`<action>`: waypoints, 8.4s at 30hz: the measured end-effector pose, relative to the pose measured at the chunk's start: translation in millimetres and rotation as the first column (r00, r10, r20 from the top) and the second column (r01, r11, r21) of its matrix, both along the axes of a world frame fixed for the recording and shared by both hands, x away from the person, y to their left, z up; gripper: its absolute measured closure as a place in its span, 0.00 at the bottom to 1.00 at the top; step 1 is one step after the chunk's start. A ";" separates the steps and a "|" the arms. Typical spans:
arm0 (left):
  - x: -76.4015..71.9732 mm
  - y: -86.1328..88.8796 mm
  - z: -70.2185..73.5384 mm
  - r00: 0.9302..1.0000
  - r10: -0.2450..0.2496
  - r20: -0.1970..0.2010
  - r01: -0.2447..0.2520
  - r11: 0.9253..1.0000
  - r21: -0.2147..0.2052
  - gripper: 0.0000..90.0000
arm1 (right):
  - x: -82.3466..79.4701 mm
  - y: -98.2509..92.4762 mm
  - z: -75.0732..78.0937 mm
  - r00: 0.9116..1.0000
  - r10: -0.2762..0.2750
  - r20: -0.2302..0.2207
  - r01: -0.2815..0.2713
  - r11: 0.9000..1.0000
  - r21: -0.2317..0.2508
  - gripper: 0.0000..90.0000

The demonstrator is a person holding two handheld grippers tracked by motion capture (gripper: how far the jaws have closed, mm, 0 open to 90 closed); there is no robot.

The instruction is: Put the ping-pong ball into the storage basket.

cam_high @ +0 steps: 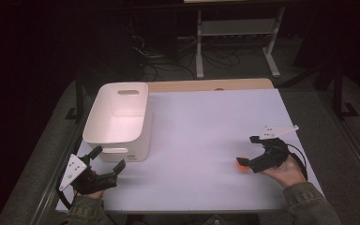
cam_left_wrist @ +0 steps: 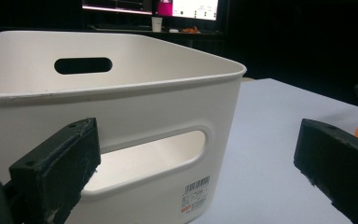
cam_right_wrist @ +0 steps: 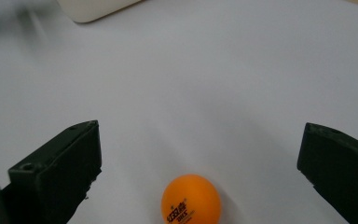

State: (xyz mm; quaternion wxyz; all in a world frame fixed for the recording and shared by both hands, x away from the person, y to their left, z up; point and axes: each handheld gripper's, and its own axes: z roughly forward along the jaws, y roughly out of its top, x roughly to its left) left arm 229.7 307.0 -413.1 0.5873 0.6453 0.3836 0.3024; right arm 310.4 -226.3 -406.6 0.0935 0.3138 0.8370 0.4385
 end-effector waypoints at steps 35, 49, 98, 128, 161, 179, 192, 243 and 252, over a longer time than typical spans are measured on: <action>-0.3 -0.9 -0.2 1.000 -0.003 -0.001 0.003 1.000 0.005 0.00 | 5.1 2.4 -17.8 0.989 0.069 -0.129 -0.086 0.987 -0.132 0.06; -0.4 -1.8 -0.3 1.000 -0.009 0.002 0.009 1.000 0.007 0.00 | 9.5 5.6 -23.6 0.982 0.089 -0.168 -0.120 0.975 -0.187 0.20; -0.4 -1.6 -0.2 1.000 -0.001 -0.001 0.001 1.000 0.007 0.00 | 16.9 12.0 -9.6 0.975 0.094 -0.204 -0.139 0.966 -0.216 0.55; 0.0 -1.7 -0.1 1.000 -0.002 -0.004 0.002 1.000 0.007 0.00 | 25.4 27.4 24.9 0.980 0.123 -0.158 -0.159 0.957 -0.243 0.55; -0.6 -1.6 0.6 1.000 -0.006 0.001 0.006 1.000 0.006 0.00 | 40.8 54.3 81.2 0.975 0.206 -0.082 -0.220 0.937 -0.270 0.55; -0.5 -1.5 0.6 1.000 -0.007 0.000 0.007 1.000 0.002 0.00 | 51.0 76.8 104.0 0.965 0.251 -0.071 -0.261 0.923 -0.284 0.55; -0.4 -1.9 0.6 1.000 -0.008 -0.002 0.008 1.000 0.005 0.00 | 54.0 91.3 115.2 0.955 0.287 -0.069 -0.294 0.911 -0.288 0.55; -0.4 -1.3 1.0 1.000 -0.009 -0.002 0.009 1.000 0.003 0.00 | 77.8 157.6 149.3 0.924 0.382 -0.027 -0.371 0.876 -0.308 0.55; -0.3 -1.3 1.0 1.000 -0.010 -0.002 0.010 1.000 0.003 0.00 | 79.6 169.4 153.7 0.917 0.399 -0.022 -0.385 0.868 -0.313 0.55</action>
